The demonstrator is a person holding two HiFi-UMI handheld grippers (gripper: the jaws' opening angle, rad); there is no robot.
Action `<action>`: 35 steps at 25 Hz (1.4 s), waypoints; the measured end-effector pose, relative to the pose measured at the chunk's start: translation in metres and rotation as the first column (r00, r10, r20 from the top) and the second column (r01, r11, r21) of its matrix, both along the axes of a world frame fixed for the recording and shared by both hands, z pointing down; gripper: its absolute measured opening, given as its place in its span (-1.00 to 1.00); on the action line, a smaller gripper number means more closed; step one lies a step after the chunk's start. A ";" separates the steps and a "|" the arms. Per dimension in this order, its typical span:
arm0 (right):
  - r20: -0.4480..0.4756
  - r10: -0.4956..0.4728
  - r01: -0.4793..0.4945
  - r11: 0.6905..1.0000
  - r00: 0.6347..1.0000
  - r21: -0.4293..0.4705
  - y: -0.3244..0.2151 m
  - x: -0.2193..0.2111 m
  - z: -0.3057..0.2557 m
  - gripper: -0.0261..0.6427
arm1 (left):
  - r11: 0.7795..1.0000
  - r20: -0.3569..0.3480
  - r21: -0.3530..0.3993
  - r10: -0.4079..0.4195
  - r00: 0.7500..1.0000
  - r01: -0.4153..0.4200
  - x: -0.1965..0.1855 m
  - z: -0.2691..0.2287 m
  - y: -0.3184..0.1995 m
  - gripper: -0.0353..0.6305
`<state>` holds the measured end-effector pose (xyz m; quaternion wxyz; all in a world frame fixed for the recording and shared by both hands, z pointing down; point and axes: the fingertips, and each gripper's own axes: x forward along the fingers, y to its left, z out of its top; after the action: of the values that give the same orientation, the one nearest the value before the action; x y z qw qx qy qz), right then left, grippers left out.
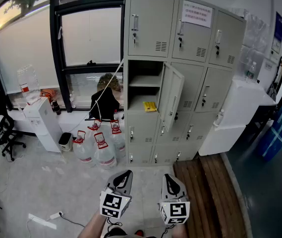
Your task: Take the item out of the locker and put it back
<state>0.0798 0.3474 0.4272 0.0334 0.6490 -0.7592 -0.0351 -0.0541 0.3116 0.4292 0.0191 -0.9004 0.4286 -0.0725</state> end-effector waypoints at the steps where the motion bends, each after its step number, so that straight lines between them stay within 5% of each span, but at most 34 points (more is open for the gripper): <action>1: 0.001 -0.001 0.001 1.000 1.000 0.002 0.001 0.001 0.000 -0.87 | 1.000 0.000 0.000 -0.001 1.000 0.001 0.001 0.001 0.000 -0.82; 20: -0.005 -0.008 0.008 1.000 1.000 -0.003 -0.022 0.018 0.010 -0.87 | 1.000 0.012 0.002 -0.008 1.000 0.008 0.019 0.007 -0.024 -0.82; 35: -0.002 -0.005 0.005 1.000 1.000 -0.025 -0.179 0.047 0.022 -0.87 | 1.000 0.014 -0.001 -0.001 1.000 0.001 0.054 0.011 -0.185 -0.82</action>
<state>0.1270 0.1683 0.4489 0.0421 0.6465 -0.7613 -0.0263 -0.0002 0.1267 0.4405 0.0214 -0.8997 0.4287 -0.0790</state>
